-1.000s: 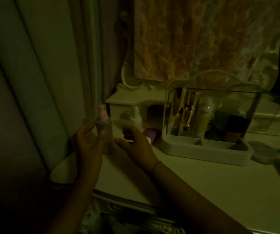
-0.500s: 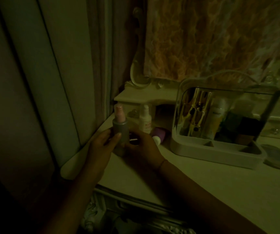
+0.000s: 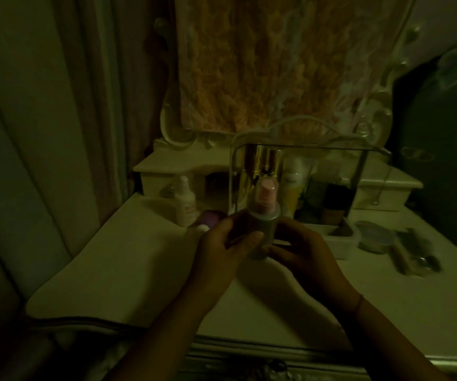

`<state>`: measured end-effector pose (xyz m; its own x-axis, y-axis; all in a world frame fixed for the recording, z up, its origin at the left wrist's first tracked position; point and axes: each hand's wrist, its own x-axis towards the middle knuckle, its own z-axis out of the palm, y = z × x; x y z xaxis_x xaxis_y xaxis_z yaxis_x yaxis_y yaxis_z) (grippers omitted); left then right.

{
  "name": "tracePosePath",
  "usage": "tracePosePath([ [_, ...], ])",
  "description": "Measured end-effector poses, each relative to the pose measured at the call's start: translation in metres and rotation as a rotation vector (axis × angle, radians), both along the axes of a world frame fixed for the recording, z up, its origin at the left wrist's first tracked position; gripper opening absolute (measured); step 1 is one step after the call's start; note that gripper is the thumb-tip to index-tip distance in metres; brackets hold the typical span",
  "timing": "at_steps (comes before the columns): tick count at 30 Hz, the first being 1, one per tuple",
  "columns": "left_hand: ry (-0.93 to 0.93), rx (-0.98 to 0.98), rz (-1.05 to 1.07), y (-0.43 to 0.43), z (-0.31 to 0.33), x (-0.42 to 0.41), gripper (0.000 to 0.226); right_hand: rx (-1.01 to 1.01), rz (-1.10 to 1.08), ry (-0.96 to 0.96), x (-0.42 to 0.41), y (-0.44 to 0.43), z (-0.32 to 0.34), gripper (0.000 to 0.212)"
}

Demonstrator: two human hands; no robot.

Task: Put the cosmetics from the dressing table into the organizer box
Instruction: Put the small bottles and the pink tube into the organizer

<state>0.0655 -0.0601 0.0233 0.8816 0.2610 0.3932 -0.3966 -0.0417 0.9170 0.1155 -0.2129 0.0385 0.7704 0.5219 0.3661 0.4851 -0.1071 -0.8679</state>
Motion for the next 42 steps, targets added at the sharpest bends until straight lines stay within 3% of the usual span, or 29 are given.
tracePosePath([
  [7,0.087,0.037,-0.104,-0.055,0.017,0.077,0.027,-0.017,-0.24,-0.132,0.049,-0.049,0.008,0.041],
  [15,0.119,0.108,-0.029,-0.074,0.014,0.134,0.039,-0.001,-0.43,-0.202,0.1,-0.054,-0.006,0.043],
  [34,0.129,0.18,0.186,-0.081,0.007,0.15,0.042,0.031,-0.649,-0.367,0.111,-0.04,-0.017,0.033],
  [42,0.166,0.172,0.195,-0.082,0.007,0.146,0.039,-0.124,-0.717,-0.373,0.12,-0.042,-0.021,0.024],
])
